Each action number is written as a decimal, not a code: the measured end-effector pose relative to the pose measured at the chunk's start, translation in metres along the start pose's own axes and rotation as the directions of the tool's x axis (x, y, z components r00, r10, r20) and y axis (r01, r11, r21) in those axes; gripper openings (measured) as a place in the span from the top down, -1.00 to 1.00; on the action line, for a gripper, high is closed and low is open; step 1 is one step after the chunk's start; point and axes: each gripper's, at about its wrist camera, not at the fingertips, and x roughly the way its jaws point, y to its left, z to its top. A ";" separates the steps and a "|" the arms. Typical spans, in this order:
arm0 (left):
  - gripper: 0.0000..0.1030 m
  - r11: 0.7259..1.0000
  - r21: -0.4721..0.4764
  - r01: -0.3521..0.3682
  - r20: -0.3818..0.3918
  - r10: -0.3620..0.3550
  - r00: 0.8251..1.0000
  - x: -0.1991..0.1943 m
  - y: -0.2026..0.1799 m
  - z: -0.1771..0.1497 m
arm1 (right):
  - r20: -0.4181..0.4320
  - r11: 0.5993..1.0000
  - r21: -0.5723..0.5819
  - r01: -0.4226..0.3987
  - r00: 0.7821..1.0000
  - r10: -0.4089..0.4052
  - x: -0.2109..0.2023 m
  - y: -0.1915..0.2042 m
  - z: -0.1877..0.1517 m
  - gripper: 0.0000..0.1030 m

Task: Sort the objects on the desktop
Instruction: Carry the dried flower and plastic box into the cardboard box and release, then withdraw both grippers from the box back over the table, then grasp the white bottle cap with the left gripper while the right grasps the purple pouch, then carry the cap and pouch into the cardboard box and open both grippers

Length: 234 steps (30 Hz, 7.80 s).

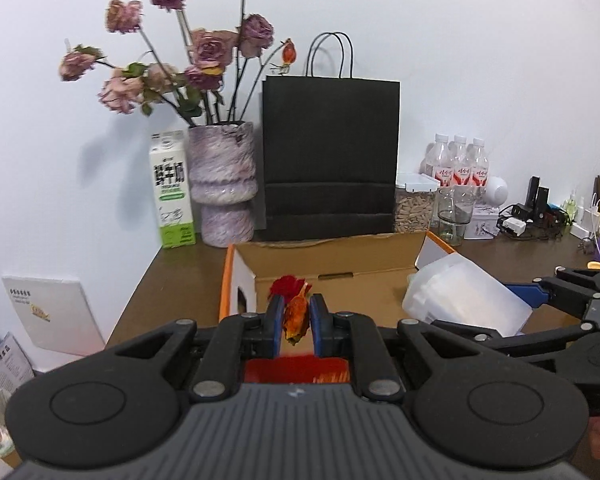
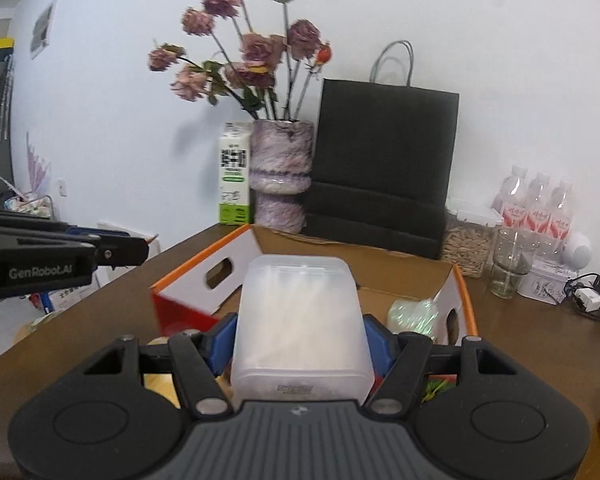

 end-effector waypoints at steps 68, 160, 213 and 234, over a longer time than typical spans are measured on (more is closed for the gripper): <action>-1.00 0.999 -0.020 -0.033 -0.260 0.027 0.965 0.164 0.008 0.021 | -0.341 0.990 0.097 0.101 0.938 -0.062 0.147 -0.096 0.039 -0.83; -0.09 0.995 -0.030 -0.094 -0.231 0.084 0.969 0.004 0.019 -0.137 | -0.169 0.975 0.173 0.137 0.980 -0.107 -0.005 -0.060 -0.095 -0.86; 0.20 0.997 -0.048 -0.067 0.020 0.068 0.998 -0.035 0.006 -0.073 | 0.171 0.986 0.135 0.095 0.978 -0.118 -0.060 -0.051 -0.046 0.93; 0.20 0.995 -0.096 0.003 0.081 0.004 0.997 0.054 0.008 0.007 | 0.216 0.996 0.094 0.001 0.976 -0.021 0.040 -0.026 0.031 0.93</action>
